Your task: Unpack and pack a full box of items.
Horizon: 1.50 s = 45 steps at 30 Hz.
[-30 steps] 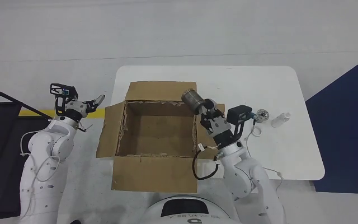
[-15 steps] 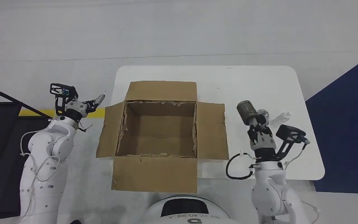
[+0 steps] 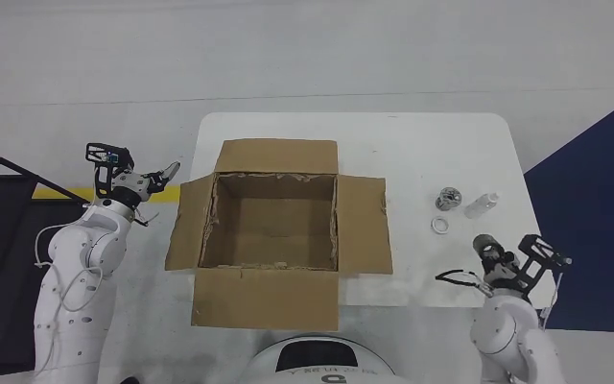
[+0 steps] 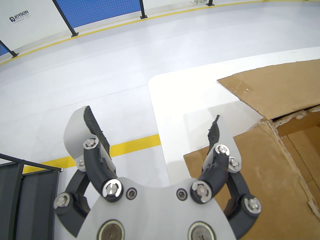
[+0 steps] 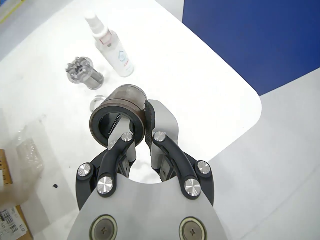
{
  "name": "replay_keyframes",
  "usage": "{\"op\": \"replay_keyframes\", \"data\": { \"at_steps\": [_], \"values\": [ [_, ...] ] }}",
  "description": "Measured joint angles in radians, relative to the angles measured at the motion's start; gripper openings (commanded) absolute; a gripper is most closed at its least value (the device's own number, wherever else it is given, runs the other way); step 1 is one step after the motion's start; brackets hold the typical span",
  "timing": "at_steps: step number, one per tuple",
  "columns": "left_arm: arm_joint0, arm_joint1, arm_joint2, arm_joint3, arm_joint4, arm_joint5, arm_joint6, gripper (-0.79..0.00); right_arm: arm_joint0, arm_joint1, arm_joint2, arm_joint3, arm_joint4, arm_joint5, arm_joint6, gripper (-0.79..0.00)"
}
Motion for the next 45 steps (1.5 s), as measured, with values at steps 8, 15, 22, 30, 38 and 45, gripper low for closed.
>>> {"op": "replay_keyframes", "data": {
  "at_steps": [8, 15, 22, 30, 38, 45],
  "values": [
    [0.0, 0.0, 0.0, 0.0, 0.0, 0.0, 0.0, 0.0, 0.164, 0.009, -0.043, 0.109, -0.142, 0.012, 0.203, -0.785],
    [0.0, 0.0, 0.0, 0.0, 0.0, 0.0, 0.0, 0.0, 0.243, 0.011, -0.048, 0.165, -0.223, 0.028, 0.314, -0.785],
    [0.0, 0.0, 0.0, 0.0, 0.0, 0.0, 0.0, 0.0, 0.261, 0.009, -0.052, 0.162, -0.263, 0.032, 0.371, -0.785],
    [0.0, 0.0, 0.0, 0.0, 0.0, 0.0, 0.0, 0.0, 0.275, 0.005, -0.065, 0.164, -0.278, 0.025, 0.394, -0.711],
    [0.0, 0.0, 0.0, 0.0, 0.0, 0.0, 0.0, 0.0, 0.281, 0.0, -0.073, 0.154, -0.289, 0.031, 0.402, -0.597],
    [0.0, 0.0, 0.0, 0.0, 0.0, 0.0, 0.0, 0.0, 0.287, -0.004, -0.074, 0.139, -0.296, 0.039, 0.4, -0.57]
  ]
}}
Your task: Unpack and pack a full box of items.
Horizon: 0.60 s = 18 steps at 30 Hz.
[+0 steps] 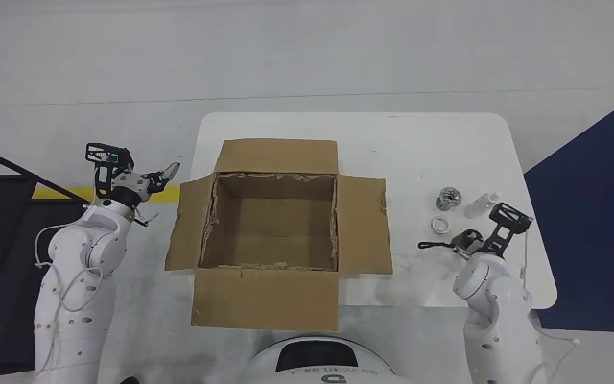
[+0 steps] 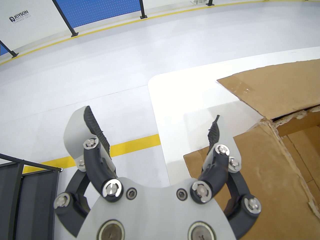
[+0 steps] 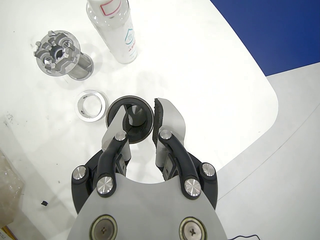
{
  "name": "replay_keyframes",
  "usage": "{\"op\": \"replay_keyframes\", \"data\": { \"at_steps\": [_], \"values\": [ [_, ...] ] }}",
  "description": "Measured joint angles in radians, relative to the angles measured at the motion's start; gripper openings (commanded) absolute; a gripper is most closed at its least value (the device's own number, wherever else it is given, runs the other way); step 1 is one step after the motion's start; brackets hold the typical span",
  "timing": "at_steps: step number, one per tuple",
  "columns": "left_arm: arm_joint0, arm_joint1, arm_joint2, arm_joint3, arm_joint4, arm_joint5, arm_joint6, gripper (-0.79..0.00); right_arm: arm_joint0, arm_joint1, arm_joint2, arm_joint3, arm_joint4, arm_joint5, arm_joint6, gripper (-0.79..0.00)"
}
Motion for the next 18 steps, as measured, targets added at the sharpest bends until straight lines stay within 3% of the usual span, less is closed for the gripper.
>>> {"op": "replay_keyframes", "data": {
  "at_steps": [10, 11, 16, 17, 18],
  "values": [
    [0.0, 0.0, 0.0, 0.0, 0.0, 0.0, 0.0, 0.0, -0.076, -0.013, 0.022, -0.153, 0.128, 0.005, -0.121, -0.566],
    [0.0, 0.0, 0.0, 0.0, 0.0, 0.0, 0.0, 0.0, -0.101, -0.016, 0.023, -0.194, 0.177, -0.014, -0.157, -0.536],
    [0.0, 0.0, 0.0, 0.0, 0.0, 0.0, 0.0, 0.0, -0.226, -0.024, 0.035, -0.31, 0.39, -0.166, -0.325, -0.533],
    [0.0, 0.0, 0.0, 0.0, 0.0, 0.0, 0.0, 0.0, -0.249, -0.026, 0.034, -0.313, 0.43, -0.211, -0.372, -0.517],
    [0.0, 0.0, 0.0, 0.0, 0.0, 0.0, 0.0, 0.0, -0.263, -0.026, 0.031, -0.312, 0.46, -0.246, -0.407, -0.443]
  ]
}}
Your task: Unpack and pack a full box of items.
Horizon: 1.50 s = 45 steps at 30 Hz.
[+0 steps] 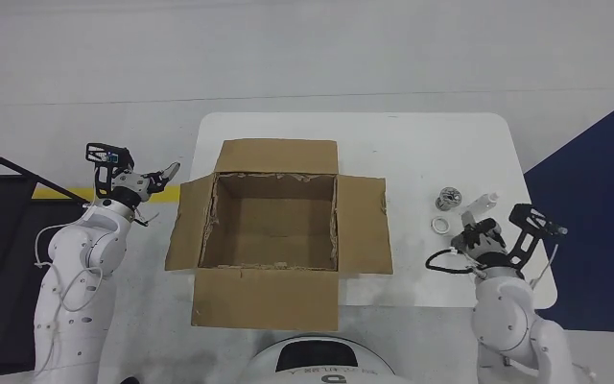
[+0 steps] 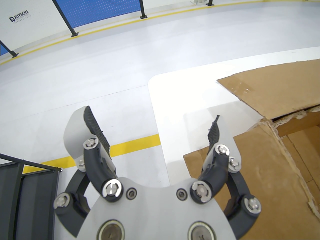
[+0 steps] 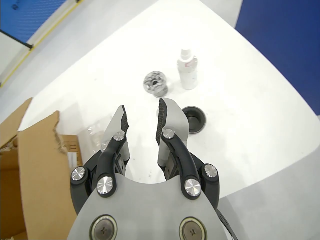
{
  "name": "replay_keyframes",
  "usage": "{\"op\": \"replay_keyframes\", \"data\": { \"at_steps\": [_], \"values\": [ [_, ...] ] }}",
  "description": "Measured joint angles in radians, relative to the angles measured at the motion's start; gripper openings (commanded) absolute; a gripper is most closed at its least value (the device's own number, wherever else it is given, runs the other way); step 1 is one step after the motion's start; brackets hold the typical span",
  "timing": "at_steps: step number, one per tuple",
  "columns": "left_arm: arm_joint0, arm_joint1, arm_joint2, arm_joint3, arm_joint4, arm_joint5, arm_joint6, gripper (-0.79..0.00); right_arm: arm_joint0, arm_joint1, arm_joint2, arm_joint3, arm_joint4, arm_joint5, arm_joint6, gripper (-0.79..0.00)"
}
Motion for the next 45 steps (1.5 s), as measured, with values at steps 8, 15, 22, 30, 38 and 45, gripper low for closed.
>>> {"op": "replay_keyframes", "data": {
  "at_steps": [8, 15, 22, 30, 38, 45],
  "values": [
    [0.0, 0.0, 0.0, 0.0, 0.0, 0.0, 0.0, 0.0, -0.048, 0.0, -0.014, 0.002, 0.077, -0.12, -0.058, 0.0],
    [0.0, 0.0, 0.0, 0.0, 0.0, 0.0, 0.0, 0.0, -0.048, 0.0, -0.014, 0.002, 0.077, -0.12, -0.058, 0.0],
    [0.0, 0.0, 0.0, 0.0, 0.0, 0.0, 0.0, 0.0, -0.048, 0.0, -0.014, 0.002, 0.077, -0.12, -0.058, 0.0],
    [0.0, 0.0, 0.0, 0.0, 0.0, 0.0, 0.0, 0.0, -0.048, 0.0, -0.014, 0.002, 0.077, -0.12, -0.058, 0.0],
    [0.0, 0.0, 0.0, 0.0, 0.0, 0.0, 0.0, 0.0, -0.046, 0.001, 0.076, 0.047, 0.117, -0.034, -0.043, 0.0],
    [0.0, 0.0, 0.0, 0.0, 0.0, 0.0, 0.0, 0.0, 0.014, 0.01, 0.157, 0.114, 0.086, 0.092, 0.119, -0.129]
  ]
}}
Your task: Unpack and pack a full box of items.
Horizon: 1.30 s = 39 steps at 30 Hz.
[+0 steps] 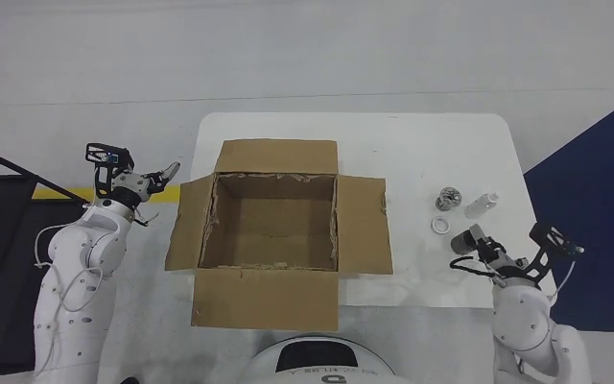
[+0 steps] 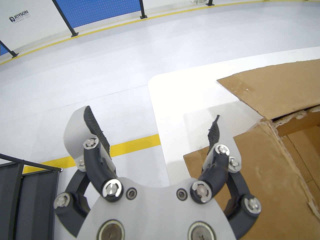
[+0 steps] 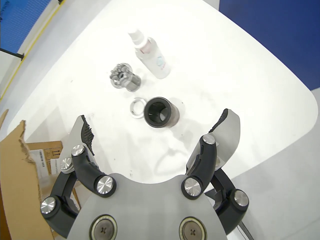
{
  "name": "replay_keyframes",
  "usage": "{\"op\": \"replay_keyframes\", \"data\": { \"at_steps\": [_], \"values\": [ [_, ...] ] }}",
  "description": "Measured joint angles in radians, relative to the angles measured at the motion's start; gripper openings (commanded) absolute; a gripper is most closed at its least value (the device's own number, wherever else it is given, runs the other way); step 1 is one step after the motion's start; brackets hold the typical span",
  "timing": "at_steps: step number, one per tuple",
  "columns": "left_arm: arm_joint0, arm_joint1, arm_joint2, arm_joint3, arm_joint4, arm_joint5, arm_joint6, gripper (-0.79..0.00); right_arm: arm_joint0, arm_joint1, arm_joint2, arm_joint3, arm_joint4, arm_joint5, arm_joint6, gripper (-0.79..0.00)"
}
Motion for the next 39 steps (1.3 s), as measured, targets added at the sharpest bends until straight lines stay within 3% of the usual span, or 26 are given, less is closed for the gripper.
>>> {"op": "replay_keyframes", "data": {
  "at_steps": [1, 2, 7, 10, 30, 39],
  "values": [
    [0.0, 0.0, 0.0, 0.0, 0.0, 0.0, 0.0, 0.0, 0.012, 0.002, 0.005, 0.004, -0.011, 0.017, 0.033, -0.262],
    [0.0, 0.0, 0.0, 0.0, 0.0, 0.0, 0.0, 0.0, 0.022, 0.003, 0.007, 0.006, -0.018, 0.026, 0.053, -0.311],
    [0.0, 0.0, 0.0, 0.0, 0.0, 0.0, 0.0, 0.0, 0.064, 0.012, -0.003, 0.034, -0.092, 0.045, 0.157, -0.376],
    [0.0, 0.0, 0.0, 0.0, 0.0, 0.0, 0.0, 0.0, 0.098, 0.017, -0.013, 0.061, -0.15, 0.065, 0.215, -0.468],
    [0.0, 0.0, 0.0, 0.0, 0.0, 0.0, 0.0, 0.0, 0.262, 0.034, -0.042, 0.211, -0.302, 0.088, 0.379, -0.496],
    [0.0, 0.0, 0.0, 0.0, 0.0, 0.0, 0.0, 0.0, 0.306, 0.037, -0.059, 0.253, -0.347, 0.102, 0.417, -0.616]
  ]
}}
